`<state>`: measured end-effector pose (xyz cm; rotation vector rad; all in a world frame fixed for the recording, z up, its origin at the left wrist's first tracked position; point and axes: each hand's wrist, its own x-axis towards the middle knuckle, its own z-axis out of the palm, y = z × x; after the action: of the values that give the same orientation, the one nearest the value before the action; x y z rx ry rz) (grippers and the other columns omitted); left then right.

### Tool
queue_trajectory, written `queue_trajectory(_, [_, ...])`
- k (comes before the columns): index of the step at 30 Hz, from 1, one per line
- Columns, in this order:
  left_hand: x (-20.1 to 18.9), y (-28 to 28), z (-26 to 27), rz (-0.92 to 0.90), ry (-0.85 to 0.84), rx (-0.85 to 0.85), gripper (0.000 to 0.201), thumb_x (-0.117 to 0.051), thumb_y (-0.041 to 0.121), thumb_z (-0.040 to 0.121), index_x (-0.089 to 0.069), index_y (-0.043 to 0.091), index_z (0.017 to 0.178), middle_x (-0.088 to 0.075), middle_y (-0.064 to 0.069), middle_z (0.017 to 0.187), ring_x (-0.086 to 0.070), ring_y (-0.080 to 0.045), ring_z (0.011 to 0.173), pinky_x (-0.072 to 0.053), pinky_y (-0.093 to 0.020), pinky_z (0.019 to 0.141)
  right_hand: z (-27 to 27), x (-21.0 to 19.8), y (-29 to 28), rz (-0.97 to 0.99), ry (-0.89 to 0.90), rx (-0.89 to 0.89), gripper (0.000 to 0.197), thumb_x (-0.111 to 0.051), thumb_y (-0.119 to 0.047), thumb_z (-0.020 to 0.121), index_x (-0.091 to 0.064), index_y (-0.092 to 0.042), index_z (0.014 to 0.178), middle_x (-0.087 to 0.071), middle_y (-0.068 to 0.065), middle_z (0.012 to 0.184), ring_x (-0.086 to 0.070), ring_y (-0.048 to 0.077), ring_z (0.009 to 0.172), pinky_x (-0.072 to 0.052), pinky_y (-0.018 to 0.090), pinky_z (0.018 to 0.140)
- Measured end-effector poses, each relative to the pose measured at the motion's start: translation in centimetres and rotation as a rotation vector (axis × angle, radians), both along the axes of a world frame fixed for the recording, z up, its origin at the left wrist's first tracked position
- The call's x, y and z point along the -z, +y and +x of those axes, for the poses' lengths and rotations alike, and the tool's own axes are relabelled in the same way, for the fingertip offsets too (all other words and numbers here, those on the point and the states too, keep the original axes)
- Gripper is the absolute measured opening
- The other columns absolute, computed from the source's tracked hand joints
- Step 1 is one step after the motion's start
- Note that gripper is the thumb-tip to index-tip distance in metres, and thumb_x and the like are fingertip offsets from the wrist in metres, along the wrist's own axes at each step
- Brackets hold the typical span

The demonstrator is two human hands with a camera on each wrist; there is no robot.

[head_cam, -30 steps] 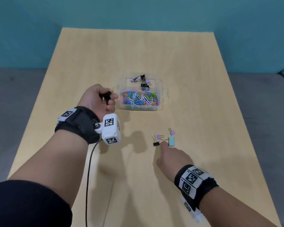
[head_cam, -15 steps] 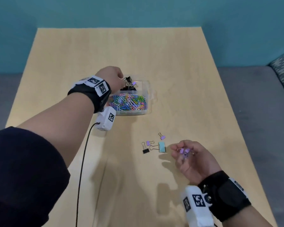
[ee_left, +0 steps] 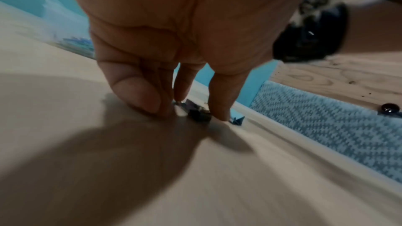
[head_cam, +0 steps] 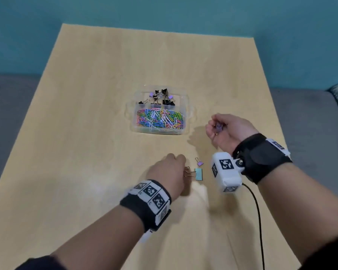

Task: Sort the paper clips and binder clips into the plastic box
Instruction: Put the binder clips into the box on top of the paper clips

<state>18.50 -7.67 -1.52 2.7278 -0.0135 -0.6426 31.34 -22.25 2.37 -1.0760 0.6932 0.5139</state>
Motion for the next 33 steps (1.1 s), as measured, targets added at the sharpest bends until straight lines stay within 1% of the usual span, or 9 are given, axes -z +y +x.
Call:
queue_trajectory(5, [-0.2,-0.4,-0.6,-0.095,-0.007,-0.093,0.034,-0.048,0.010,0.083,-0.046,0.022,0.114,-0.049,-0.008,0.107,-0.048,-0.028,0.074,-0.035,-0.033,0.062,4.5,-2.0,5.0,-0.140,-0.086,-0.153,0.008,-0.051,-0.001,0.094,-0.054,0.002,0.088,-0.049,0.011,0.071,-0.053,0.021,0.065,-0.058,0.032,0.054])
queue_trajectory(10, [-0.4,-0.4,-1.0,-0.175,0.038,-0.192,0.030,-0.047,0.012,0.079,-0.055,0.023,0.106,-0.049,-0.005,0.103,-0.056,-0.030,0.084,-0.045,-0.033,0.069,6.1,-2.6,8.7,-0.216,-0.130,-0.272,0.011,-0.048,0.001,0.094,-0.052,0.001,0.083,-0.044,0.011,0.070,-0.049,0.024,0.066,-0.058,0.038,0.072])
queue_trajectory(14, [0.0,0.8,-1.6,-0.462,0.107,-0.462,0.015,-0.055,0.019,0.076,-0.050,0.024,0.062,-0.053,-0.001,0.082,-0.050,-0.019,0.065,-0.039,-0.027,0.060,6.6,-3.0,10.0,-0.175,-0.124,-0.321,0.010,-0.051,-0.010,0.096,-0.050,0.001,0.094,-0.046,0.016,0.081,-0.055,0.029,0.065,-0.048,0.033,0.072])
queue_trajectory(18, [0.6,1.8,-1.7,-0.855,0.155,-0.855,0.013,-0.054,0.009,0.071,-0.048,0.017,0.063,-0.060,-0.004,0.070,-0.049,-0.020,0.053,-0.045,-0.033,0.053,6.6,-3.4,9.0,-0.267,-0.145,-0.490,0.040,-0.054,-0.031,0.096,-0.049,-0.002,0.123,-0.043,0.024,0.127,-0.053,0.044,0.104,-0.055,0.050,0.082])
queue_trajectory(20, [0.4,1.8,-1.4,-1.065,0.209,-1.024,0.016,-0.046,-0.004,0.077,-0.051,0.010,0.071,-0.058,-0.011,0.068,-0.051,-0.022,0.053,-0.048,-0.032,0.052,6.0,-3.8,7.8,-0.300,-0.189,-0.504,0.036,-0.054,-0.033,0.096,-0.053,-0.005,0.118,-0.048,0.017,0.122,-0.051,0.040,0.111,-0.057,0.050,0.072])
queue_trajectory(23, [0.0,2.0,-0.6,-1.249,0.207,-1.136,0.027,-0.034,-0.014,0.076,-0.055,0.004,0.077,-0.055,-0.012,0.063,-0.054,-0.025,0.054,-0.052,-0.033,0.054,4.3,-3.9,5.3,-0.515,-0.359,-0.526,0.016,-0.053,-0.021,0.095,-0.058,-0.009,0.103,-0.057,0.013,0.101,-0.061,0.028,0.087,-0.058,0.042,0.066])
queue_trajectory(27, [1.0,2.2,0.4,-1.036,0.122,-0.940,0.028,-0.042,-0.003,0.074,-0.066,0.012,0.077,-0.055,-0.006,0.065,-0.041,-0.016,0.049,-0.036,-0.023,0.046,1.0,-1.6,0.6,-0.902,-0.548,-0.825,0.017,-0.050,-0.008,0.086,-0.063,-0.017,0.093,-0.067,0.012,0.087,-0.064,0.031,0.072,-0.056,0.047,0.068])
queue_trajectory(30, [1.6,1.9,0.9,-0.701,0.043,-0.443,0.023,-0.057,0.016,0.075,-0.067,0.026,0.094,-0.061,0.004,0.081,-0.055,-0.014,0.071,-0.044,-0.027,0.065,-1.8,0.7,-2.2,-1.141,-0.624,-1.137,0.027,-0.046,-0.012,0.090,-0.063,-0.025,0.105,-0.066,0.002,0.091,-0.063,0.022,0.078,-0.052,0.035,0.073])
queue_trajectory(33, [2.0,1.0,1.2,-0.286,-0.052,-0.036,0.031,-0.061,0.029,0.084,-0.058,0.028,0.114,-0.056,0.001,0.101,-0.054,-0.020,0.094,-0.043,-0.032,0.081,-4.5,2.4,-3.6,-1.240,-0.771,-1.389,0.039,-0.044,-0.010,0.089,-0.057,-0.029,0.121,-0.058,-0.001,0.107,-0.057,0.021,0.096,-0.048,0.036,0.082])
